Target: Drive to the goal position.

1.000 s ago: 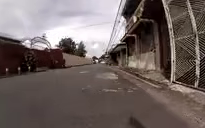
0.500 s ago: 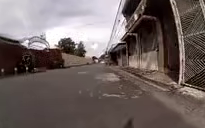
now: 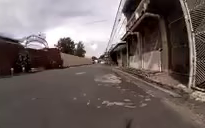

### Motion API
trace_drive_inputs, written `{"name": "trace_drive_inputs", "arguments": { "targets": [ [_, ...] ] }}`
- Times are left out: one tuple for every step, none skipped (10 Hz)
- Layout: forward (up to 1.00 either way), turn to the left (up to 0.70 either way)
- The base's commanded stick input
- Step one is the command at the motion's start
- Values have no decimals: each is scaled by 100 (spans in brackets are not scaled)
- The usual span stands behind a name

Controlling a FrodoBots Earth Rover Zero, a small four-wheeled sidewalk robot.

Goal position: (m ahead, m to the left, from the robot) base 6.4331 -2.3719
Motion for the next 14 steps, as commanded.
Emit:
{"name": "trace_drive_inputs", "arguments": {
  "targets": [
    [70,0],
    [70,0],
    [70,0],
    [70,0],
    [70,0],
    [70,0],
    [70,0],
    [70,0],
    [70,0],
    [70,0],
    [70,0],
    [70,0],
    [70,0],
    [70,0]
  ]
}}
